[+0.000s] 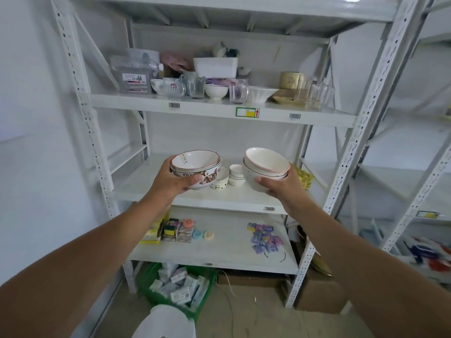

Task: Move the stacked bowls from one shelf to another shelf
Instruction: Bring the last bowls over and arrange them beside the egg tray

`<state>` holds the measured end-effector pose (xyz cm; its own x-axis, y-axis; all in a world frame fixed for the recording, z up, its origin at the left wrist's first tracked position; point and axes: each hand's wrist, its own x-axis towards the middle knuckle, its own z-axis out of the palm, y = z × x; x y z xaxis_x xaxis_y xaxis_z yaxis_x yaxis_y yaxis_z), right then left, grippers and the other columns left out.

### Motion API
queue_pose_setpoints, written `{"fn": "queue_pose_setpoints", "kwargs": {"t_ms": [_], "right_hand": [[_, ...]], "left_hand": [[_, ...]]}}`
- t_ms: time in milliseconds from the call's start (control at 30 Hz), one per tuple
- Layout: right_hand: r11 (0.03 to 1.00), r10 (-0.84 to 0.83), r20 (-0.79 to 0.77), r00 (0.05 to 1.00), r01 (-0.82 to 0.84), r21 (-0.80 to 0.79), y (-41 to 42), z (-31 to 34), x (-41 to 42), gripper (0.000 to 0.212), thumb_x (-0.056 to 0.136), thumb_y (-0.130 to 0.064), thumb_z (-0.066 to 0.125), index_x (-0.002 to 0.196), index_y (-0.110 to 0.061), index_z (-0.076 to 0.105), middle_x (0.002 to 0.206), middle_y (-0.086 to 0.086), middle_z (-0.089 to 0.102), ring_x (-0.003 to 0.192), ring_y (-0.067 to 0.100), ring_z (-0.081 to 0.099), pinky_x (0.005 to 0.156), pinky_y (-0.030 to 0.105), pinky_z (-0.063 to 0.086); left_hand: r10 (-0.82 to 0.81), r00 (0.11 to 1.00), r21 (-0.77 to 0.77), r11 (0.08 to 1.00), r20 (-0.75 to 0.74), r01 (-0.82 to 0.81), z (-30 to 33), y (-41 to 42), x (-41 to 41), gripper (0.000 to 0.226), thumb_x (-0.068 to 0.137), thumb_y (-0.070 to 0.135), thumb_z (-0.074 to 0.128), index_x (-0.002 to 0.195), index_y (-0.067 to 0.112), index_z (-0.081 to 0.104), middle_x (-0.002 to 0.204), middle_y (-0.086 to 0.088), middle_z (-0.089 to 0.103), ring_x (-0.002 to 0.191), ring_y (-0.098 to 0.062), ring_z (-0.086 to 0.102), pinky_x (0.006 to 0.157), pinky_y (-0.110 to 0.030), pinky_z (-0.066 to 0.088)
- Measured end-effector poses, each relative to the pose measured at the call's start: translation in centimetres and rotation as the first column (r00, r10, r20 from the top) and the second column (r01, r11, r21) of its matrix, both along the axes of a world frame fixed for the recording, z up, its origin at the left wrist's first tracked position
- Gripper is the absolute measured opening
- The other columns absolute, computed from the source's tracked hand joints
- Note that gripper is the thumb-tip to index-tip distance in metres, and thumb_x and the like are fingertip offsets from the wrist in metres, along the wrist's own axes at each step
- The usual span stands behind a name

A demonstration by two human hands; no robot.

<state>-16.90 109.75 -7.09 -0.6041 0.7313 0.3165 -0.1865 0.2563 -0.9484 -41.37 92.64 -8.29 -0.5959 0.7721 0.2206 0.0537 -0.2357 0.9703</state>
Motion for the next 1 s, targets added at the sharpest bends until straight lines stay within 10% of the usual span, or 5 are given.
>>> {"fn": "queue_pose_setpoints", "kwargs": {"t_ms": [267,567,833,1000], "right_hand": [[0.992,-0.122,0.016,0.992,0.122,-0.022,8.5,-3.1,-3.8,0.071,0.065,-0.020,0.093,0.128,-0.021,0.062,0.119,0.007,0.071,0.113,0.031,0.067,0.071,0.035,0.057],[0.980,-0.198,0.088,0.976,0.199,-0.001,19.2,-7.3,-7.9,0.070,0.060,-0.013,0.095,0.116,-0.034,0.058,0.112,-0.010,0.070,0.104,0.006,0.067,0.092,0.035,0.057],[0.965,-0.259,0.112,0.959,0.261,-0.005,25.9,-12.4,-10.2,0.087,0.043,-0.034,0.098,0.121,-0.030,0.059,0.116,-0.008,0.070,0.108,0.009,0.067,0.093,0.038,0.057],[0.950,-0.295,0.177,0.939,0.308,-0.047,29.2,-15.9,-12.5,0.090,0.053,-0.015,0.099,0.125,-0.027,0.047,0.116,-0.016,0.062,0.100,-0.015,0.060,0.078,0.005,0.049]], "left_hand": [[0.020,0.999,0.005,1.000,0.040,-0.020,-2.5,8.2,-4.6,0.099,0.041,0.031,0.093,0.130,0.020,0.051,0.125,-0.005,0.065,0.115,-0.026,0.063,0.086,-0.046,0.058],[0.068,0.998,0.010,0.998,0.011,-0.068,-6.6,19.5,-6.7,0.095,0.043,0.029,0.091,0.129,0.019,0.052,0.127,-0.007,0.063,0.120,-0.028,0.059,0.098,-0.053,0.050],[0.074,0.997,0.027,0.997,-0.002,-0.074,-10.7,27.1,-6.6,0.088,0.047,0.019,0.089,0.128,0.019,0.054,0.126,-0.005,0.065,0.115,-0.018,0.062,0.085,-0.024,0.053],[0.076,0.997,-0.040,0.996,-0.030,-0.077,-13.7,30.7,-7.8,0.098,0.046,0.019,0.092,0.134,0.017,0.049,0.130,-0.007,0.062,0.121,-0.024,0.059,0.096,-0.038,0.052]]}}
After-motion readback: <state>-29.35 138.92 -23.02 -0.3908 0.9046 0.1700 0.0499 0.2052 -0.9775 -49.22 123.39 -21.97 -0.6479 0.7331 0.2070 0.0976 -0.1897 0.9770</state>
